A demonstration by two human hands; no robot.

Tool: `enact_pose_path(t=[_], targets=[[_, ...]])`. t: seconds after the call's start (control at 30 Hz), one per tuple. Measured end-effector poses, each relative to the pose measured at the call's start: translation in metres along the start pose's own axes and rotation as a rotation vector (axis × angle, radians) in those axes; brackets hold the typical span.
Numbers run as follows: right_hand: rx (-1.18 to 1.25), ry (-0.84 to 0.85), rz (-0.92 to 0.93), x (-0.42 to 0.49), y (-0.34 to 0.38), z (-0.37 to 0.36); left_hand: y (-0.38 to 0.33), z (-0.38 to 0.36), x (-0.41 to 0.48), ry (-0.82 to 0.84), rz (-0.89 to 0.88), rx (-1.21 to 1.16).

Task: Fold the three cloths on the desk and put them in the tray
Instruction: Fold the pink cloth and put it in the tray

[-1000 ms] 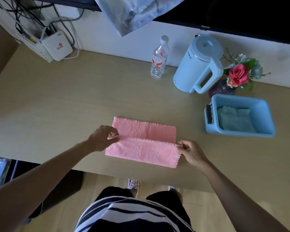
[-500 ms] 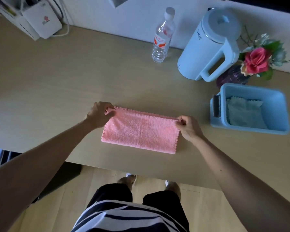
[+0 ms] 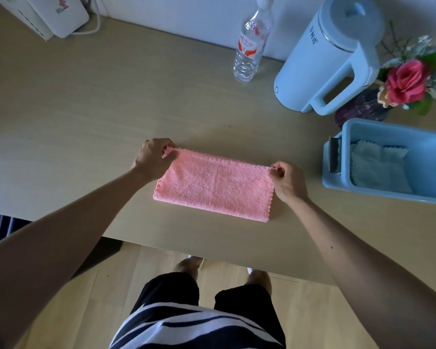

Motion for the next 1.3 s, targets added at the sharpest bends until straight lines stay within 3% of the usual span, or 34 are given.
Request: enact_pose_path(t=[0.43,0.53,0.63,0.73,0.8,1.03,1.3], targets=[[-0.054,-0.054,-0.046,0.013,0.005,0.002,0.011,0.000,0.014,-0.075,0.124,0.079],[-0.245,-0.213,0.186,-0.001,0.037,0.013,-0.015,0.005,0.001,-0.213,-0.028,0.289],[-0.341,-0.149,0.435,-0.025,0.075,-0.020,-0.052,-0.044,-0.029,-0.108,-0.223,0.374],[-0.424,0.125,0.497,-0.045,0.082,-0.083,-0.054,-0.101,-0.063,0.026,-0.182,0.310],[-0.522,0.192,0.502,-0.054,0.072,-0.106,-0.044,-0.116,-0.076,0.023,-0.135,0.259],[-0.698,0.169,0.461,-0.057,0.033,-0.096,-0.012,-0.111,-0.066,0.030,-0.070,0.403],[-0.705,0.076,0.381,-0.082,0.037,-0.067,-0.023,-0.094,0.004,0.199,-0.350,0.605]])
Point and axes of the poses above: each hand's wrist, its own x-axis towards the middle knuckle, its own z-axis out of the back of the hand, y = z × x, the point moved 10 cm from there along x, towards the middle knuckle
